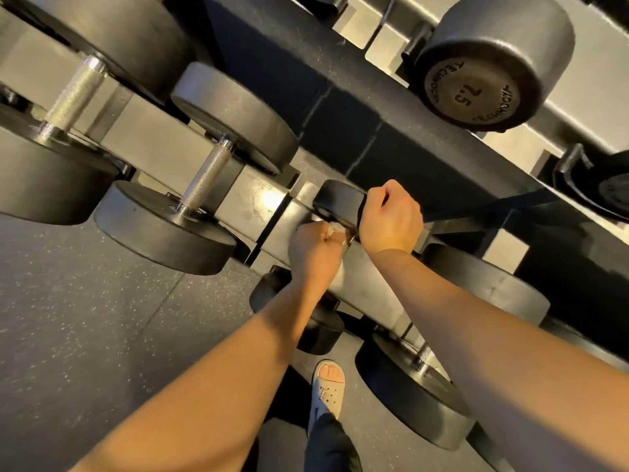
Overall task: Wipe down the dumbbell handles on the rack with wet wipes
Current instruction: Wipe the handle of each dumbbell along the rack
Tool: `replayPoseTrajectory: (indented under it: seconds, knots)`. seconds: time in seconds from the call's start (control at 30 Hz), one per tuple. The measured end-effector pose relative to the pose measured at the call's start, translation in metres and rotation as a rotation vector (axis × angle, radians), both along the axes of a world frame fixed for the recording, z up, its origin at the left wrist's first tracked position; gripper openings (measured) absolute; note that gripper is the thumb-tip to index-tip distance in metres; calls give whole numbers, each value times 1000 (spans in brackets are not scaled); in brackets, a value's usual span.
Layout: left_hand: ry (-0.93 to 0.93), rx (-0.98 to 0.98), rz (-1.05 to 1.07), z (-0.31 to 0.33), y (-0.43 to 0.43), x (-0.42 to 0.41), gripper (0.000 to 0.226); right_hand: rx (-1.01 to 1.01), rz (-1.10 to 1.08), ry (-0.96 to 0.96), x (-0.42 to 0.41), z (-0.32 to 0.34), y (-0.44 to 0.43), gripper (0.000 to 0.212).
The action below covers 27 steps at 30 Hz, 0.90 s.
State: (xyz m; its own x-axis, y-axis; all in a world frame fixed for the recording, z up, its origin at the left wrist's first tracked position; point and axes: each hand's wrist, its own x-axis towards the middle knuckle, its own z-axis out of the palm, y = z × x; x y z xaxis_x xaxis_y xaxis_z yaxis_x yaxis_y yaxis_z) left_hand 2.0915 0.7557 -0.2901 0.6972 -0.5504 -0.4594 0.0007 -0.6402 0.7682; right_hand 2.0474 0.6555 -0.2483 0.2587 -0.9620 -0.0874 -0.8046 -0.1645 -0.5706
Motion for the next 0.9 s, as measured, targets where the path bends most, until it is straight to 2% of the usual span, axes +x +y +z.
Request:
replayPoseTrajectory:
  seconds: [0.07, 0.13, 0.23, 0.37, 0.43, 0.5, 0.67, 0.73, 0.83, 0.9]
  knots:
    - [209, 26, 80, -3, -1, 12, 14, 4, 10, 0, 0, 0, -1, 32]
    - [263, 70, 95, -2, 0, 21, 16, 14, 24, 12, -1, 0, -2, 32]
    - [114, 119, 80, 6, 9, 29, 20, 53, 60, 16, -2, 2, -6, 30]
    - [-104, -20, -34, 28, 16, 2, 13, 57, 91, 2, -4, 0, -8, 29]
    - [-218, -50, -110, 30, 13, -16, 19, 50, 113, 12, -5, 0, -8, 29]
    - [-257, -63, -89, 34, 5, -29, 23, 70, 134, 18, -6, 1, -8, 28]
    - [-529, 76, -224, 27, 3, -47, 17, 63, 160, -9, -8, -2, -8, 29]
    - [-521, 68, -246, 22, 5, -47, 6, 57, 176, -5, -9, -3, -8, 30]
    - [-614, 151, -491, 14, 5, -44, 18, 54, 173, -3, -8, -1, -8, 30]
    - [-645, 208, -600, 12, 4, -38, 17, 50, 177, -11, -8, -1, -8, 30]
